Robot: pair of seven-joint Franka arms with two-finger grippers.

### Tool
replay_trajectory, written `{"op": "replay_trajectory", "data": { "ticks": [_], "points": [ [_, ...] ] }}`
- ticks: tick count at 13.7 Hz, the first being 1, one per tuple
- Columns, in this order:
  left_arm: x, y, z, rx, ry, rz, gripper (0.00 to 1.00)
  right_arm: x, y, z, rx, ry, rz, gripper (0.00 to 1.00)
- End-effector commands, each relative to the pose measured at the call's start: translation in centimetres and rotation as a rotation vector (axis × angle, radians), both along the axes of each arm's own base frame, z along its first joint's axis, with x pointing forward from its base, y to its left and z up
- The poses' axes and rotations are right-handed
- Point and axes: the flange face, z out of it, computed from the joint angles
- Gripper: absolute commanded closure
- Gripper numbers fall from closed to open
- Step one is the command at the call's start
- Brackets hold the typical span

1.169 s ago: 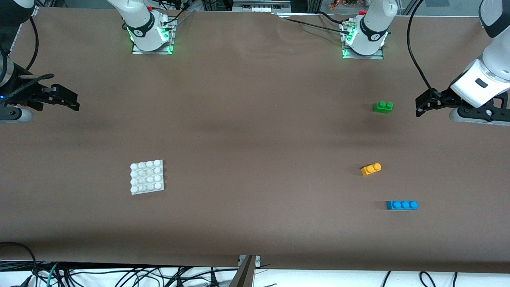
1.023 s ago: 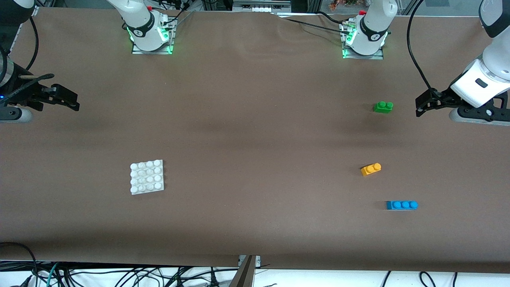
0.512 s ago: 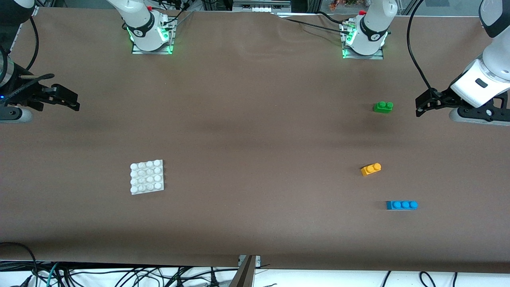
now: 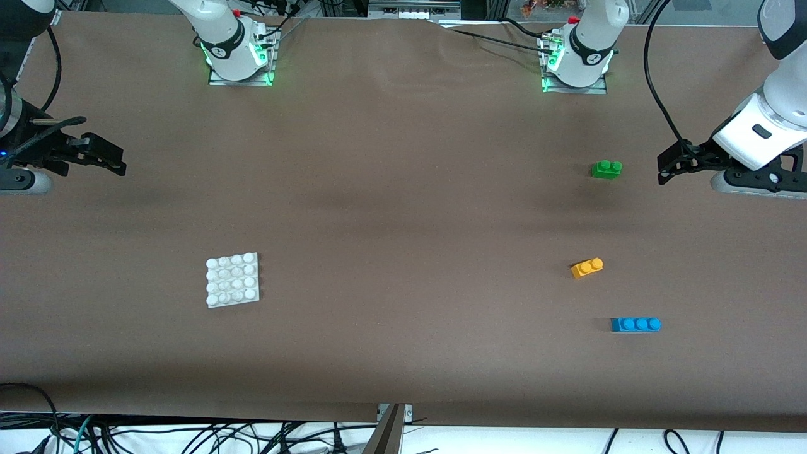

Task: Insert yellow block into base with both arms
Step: 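Move the right gripper down toward the white base plate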

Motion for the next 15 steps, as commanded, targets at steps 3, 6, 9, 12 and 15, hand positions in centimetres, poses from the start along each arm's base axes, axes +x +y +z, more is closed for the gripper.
{"op": "replay_trajectory", "data": {
  "ticks": [3, 6, 9, 12, 15],
  "points": [
    [0.38, -0.17, 0.51, 0.004, 0.001, -0.004, 0.0, -0.08, 0.09, 0.42, 0.01, -0.009, 0.001, 0.0],
    [0.38, -0.17, 0.51, 0.004, 0.001, -0.004, 0.0, -0.1, 0.1, 0.41, 0.006, -0.007, 0.042, 0.0],
    [0.38, -0.26, 0.51, 0.004, 0.001, -0.007, 0.0, -0.06, -0.24, 0.42, 0.007, -0.008, 0.067, 0.0],
    [0.38, -0.17, 0.51, 0.004, 0.001, -0.006, 0.0, -0.17, -0.21, 0.53, 0.01, -0.005, 0.068, 0.0],
    [0.39, -0.08, 0.51, 0.004, 0.001, -0.004, 0.0, -0.19, -0.18, 0.52, 0.005, -0.004, 0.073, 0.0]
  ]
}}
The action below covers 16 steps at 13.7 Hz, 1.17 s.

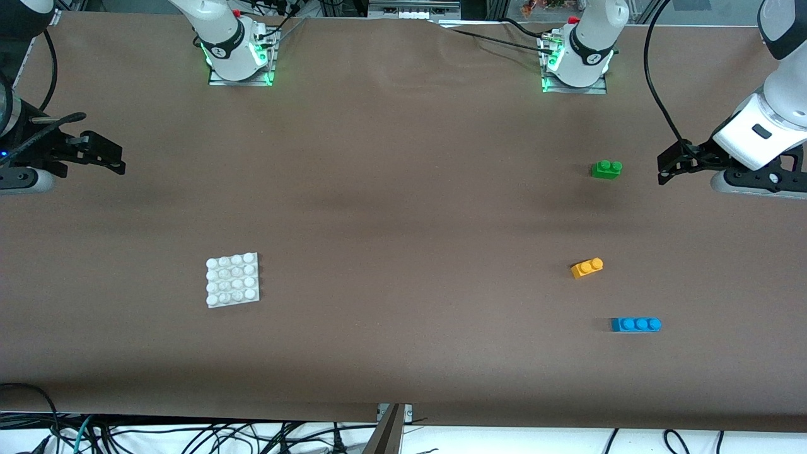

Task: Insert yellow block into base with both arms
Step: 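Move the right gripper down toward the white base plate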

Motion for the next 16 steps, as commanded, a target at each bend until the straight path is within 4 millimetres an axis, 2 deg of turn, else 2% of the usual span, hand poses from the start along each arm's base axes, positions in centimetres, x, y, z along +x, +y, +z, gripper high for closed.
{"op": "replay_trajectory", "data": {
  "ticks": [1, 12, 14, 16],
  "points": [
    [0.4, -0.2, 0.5, 0.004, 0.001, -0.006, 0.0, -0.5, 0.0, 0.8, 0.006, -0.002, 0.031, 0.0],
    [0.4, -0.2, 0.5, 0.004, 0.001, -0.006, 0.0, -0.3, 0.3, 0.1, 0.013, 0.019, 0.096, 0.0],
    [0.4, -0.2, 0.5, 0.004, 0.001, -0.006, 0.0, -0.1, 0.3, -0.7, 0.017, 0.035, 0.097, 0.0],
    [0.4, -0.2, 0.5, 0.004, 0.001, -0.006, 0.0, 0.7, 0.4, -3.0, 0.017, 0.065, 0.087, 0.0]
  ]
}}
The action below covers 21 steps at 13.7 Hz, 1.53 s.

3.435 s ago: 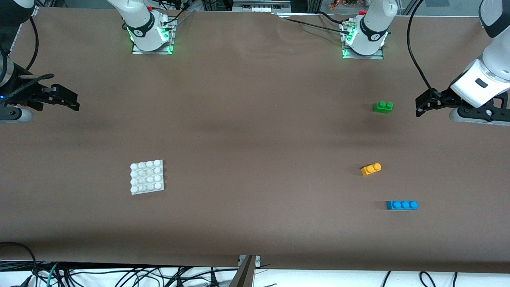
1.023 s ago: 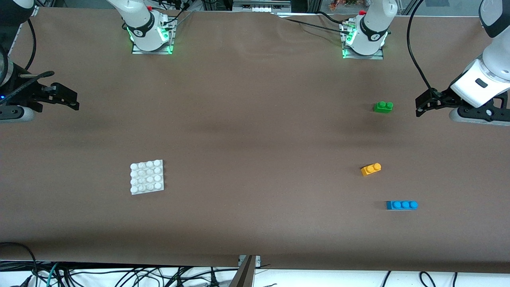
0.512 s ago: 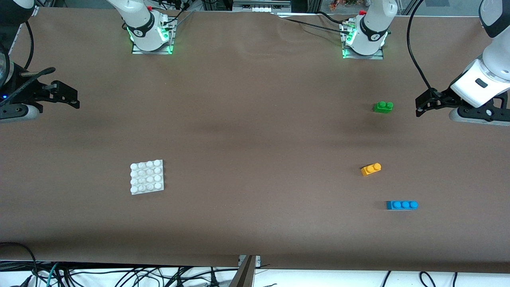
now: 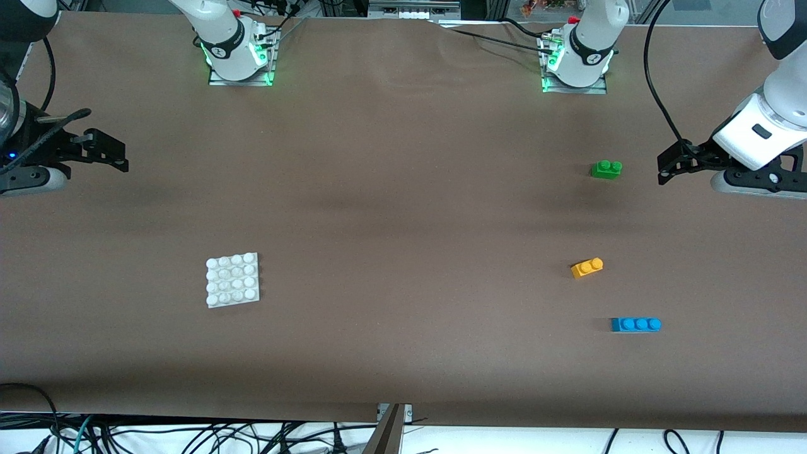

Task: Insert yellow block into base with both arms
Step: 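Move the right gripper down toward the white base plate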

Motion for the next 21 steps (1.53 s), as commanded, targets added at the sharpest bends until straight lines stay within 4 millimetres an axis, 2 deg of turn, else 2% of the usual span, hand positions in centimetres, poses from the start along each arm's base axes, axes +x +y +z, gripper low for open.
{"op": "replay_trajectory", "data": {
  "ticks": [1, 3, 8, 10, 13, 16, 21],
  "points": [
    [0.4, -0.2, 0.5, 0.004, 0.001, -0.006, 0.0, 1.4, 0.2, -3.8, 0.013, 0.05, 0.004, 0.0],
    [0.4, -0.2, 0.5, 0.002, 0.001, -0.006, 0.0, 2.6, 0.3, -8.8, 0.017, 0.053, 0.003, 0.0],
    [0.4, -0.1, 0.5, 0.002, 0.001, -0.004, 0.0, 2.4, 0.4, -22.5, 0.054, -0.076, -0.013, 0.0],
    [0.4, -0.1, 0.5, 0.002, 0.001, -0.004, 0.0, 3.4, 0.3, -27.0, 0.065, -0.107, -0.022, 0.0],
    [0.4, -0.1, 0.5, -0.002, 0.001, -0.004, 0.0, 5.0, 0.0, -32.4, 0.076, -0.174, -0.022, 0.0],
    [0.4, -0.1, 0.5, -0.002, 0.001, -0.004, 0.0, 5.8, -0.4, -36.2, 0.08, -0.233, -0.016, 0.0],
    [0.4, -0.1, 0.5, -0.002, 0.001, -0.004, 0.0, 7.7, -0.3, -38.0, 0.085, -0.258, -0.018, 0.0]
  ]
}}
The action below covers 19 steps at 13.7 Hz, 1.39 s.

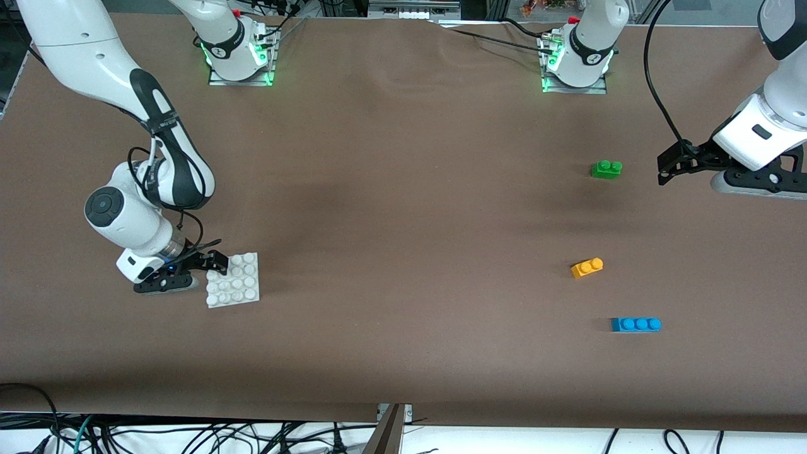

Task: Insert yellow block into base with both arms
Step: 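Grasp the edge of the white base plate with the right gripper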

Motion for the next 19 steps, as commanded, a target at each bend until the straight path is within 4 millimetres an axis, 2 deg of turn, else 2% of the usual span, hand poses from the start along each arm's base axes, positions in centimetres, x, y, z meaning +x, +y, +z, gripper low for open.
{"op": "replay_trajectory", "data": {
  "ticks": [1, 5, 8, 10, 13, 15, 19],
  "points": [
    [0.3, -0.1, 0.5, -0.002, 0.001, -0.004, 0.0, 1.3, -0.2, -0.1, 0.01, -0.016, 0.01, 0.0],
    [0.3, -0.1, 0.5, -0.002, 0.001, -0.004, 0.0, 1.6, 0.0, -2.6, 0.018, -0.035, 0.0, 0.01],
    [0.3, -0.1, 0.5, -0.002, 0.001, -0.004, 0.0, 1.5, 0.1, -3.4, 0.022, -0.032, -0.01, 0.01],
    [0.3, -0.1, 0.5, -0.002, 0.001, -0.004, 0.0, 1.5, 0.2, -3.7, 0.023, -0.029, -0.011, 0.05],
    [0.3, -0.1, 0.5, -0.002, 0.001, -0.004, 0.0, 1.2, 0.5, -3.9, 0.028, -0.022, -0.016, 0.17],
    [0.3, -0.3, 0.5, -0.002, 0.001, -0.005, 0.0, 1.1, 1.0, -4.0, 0.032, -0.017, -0.028, 0.21],
    [0.1, 0.0, 0.4, -0.001, 0.023, -0.001, 0.0, 0.9, 3.5, -4.0, 0.044, -0.012, -0.058, 0.23]
  ]
}}
